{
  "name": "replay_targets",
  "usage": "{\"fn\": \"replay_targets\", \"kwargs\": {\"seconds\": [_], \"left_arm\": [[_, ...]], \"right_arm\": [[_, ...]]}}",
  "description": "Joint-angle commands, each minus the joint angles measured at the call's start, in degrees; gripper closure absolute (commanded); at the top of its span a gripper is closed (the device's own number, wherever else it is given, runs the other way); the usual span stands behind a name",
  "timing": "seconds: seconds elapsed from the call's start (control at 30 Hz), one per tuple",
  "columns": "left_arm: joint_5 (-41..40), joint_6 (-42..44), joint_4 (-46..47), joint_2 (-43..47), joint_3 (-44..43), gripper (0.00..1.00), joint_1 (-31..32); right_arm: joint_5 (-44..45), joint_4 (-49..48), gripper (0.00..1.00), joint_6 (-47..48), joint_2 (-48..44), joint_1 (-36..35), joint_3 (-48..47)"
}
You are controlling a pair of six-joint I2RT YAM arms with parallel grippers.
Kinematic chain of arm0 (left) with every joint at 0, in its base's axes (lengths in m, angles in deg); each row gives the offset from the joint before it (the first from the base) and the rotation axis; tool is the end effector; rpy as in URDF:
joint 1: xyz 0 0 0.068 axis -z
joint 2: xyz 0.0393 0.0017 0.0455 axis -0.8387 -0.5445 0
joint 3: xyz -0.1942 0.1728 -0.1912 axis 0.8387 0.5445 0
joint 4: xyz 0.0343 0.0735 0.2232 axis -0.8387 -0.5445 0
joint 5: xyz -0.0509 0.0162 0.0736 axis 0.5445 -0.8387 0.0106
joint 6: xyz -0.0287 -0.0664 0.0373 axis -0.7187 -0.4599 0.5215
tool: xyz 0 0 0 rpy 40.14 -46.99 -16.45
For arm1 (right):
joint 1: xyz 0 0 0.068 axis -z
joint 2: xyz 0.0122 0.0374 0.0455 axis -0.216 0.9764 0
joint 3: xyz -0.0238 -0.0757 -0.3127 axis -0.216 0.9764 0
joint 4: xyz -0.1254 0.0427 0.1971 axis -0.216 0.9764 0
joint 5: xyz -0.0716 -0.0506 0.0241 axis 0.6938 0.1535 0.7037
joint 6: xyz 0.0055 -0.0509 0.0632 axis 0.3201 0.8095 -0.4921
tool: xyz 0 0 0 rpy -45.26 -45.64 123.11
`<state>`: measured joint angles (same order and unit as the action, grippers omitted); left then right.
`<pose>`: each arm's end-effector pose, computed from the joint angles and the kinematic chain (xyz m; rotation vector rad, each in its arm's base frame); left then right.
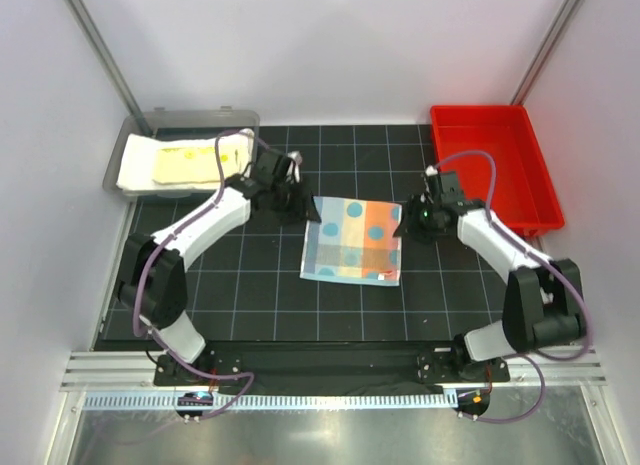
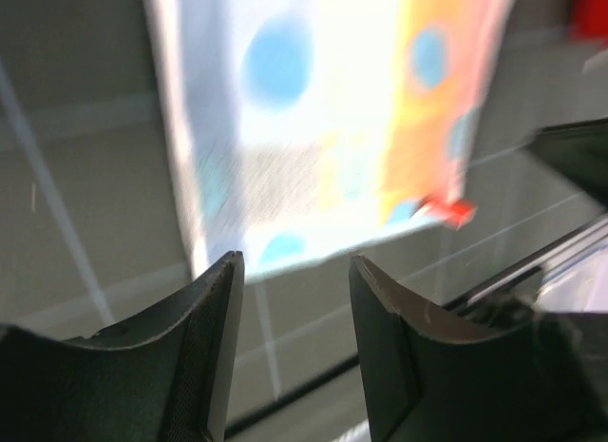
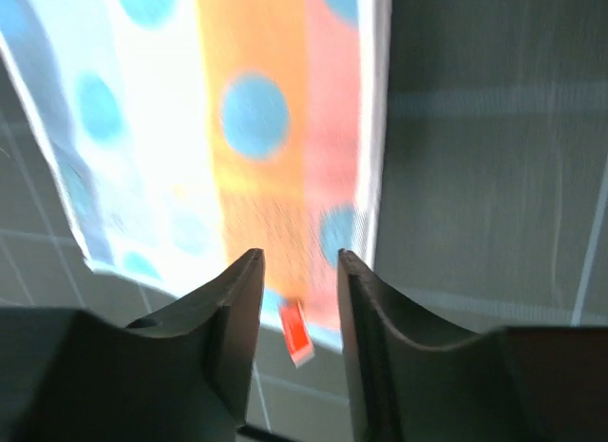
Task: Fold and stack the towels
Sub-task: Fold the towel
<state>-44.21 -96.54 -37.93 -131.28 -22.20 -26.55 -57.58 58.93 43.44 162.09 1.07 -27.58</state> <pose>0.2890 -0.1902 0.2770 -0.0816 2.7006 -0.7409 0.2480 0.0642 0.2434 0.2954 2.6329 0.4961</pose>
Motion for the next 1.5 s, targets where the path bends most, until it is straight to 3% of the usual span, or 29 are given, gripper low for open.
{"fn": "replay_targets", "kwargs": {"seconds": [0.0,0.13,0.27,0.5,0.63,0.77,1.03,1.3,1.47], "left_arm": [[2.77,5.31,4.15,-6.05,-10.29,0.5,-1.71],[10.07,8.04,5.22,-20.35,-19.88,0.55,-3.91],[10.43,8.31,7.41,-27.49,-23.76,0.55,-5.49],[14.38,8.05,9.79,-31.91,-24.64,0.55,-8.57],[23.25,15.06,11.38,-29.98,-25.08,0.52,-9.89],[23.62,27.71,1.19,-32.34,-33.75,0.45,-11.29],[22.39,37.31,-7.86,-42.08,-44.41,0.46,-12.88],[23.44,43.82,-12.88,-47.11,-51.0,0.49,-12.88],[23.88,46.28,-15.96,-49.65,-54.43,0.57,-12.88]], "right_arm": [[-3.06,-4.33,0.58,5.44,9.5,1.38,-9.15],[-5.81,-7.76,0.59,8.17,19.29,1.99,-17.24],[-4.06,-9.88,0.57,10.71,26.23,2.26,-21.37],[-1.94,-8.48,0.55,15.99,29.42,2.96,-23.67],[-11.58,-6.72,0.47,21.25,26.34,5.58,-25.51],[-15.99,-1.81,0.45,27.05,32.46,7.35,-31.92],[-22.06,7.87,0.41,36.9,41.89,8.76,-43.7],[-26.54,15.08,0.43,43.94,48.39,10.69,-50.65],[-28.39,16.31,0.59,45.78,49.98,10.7,-51.27]]}}
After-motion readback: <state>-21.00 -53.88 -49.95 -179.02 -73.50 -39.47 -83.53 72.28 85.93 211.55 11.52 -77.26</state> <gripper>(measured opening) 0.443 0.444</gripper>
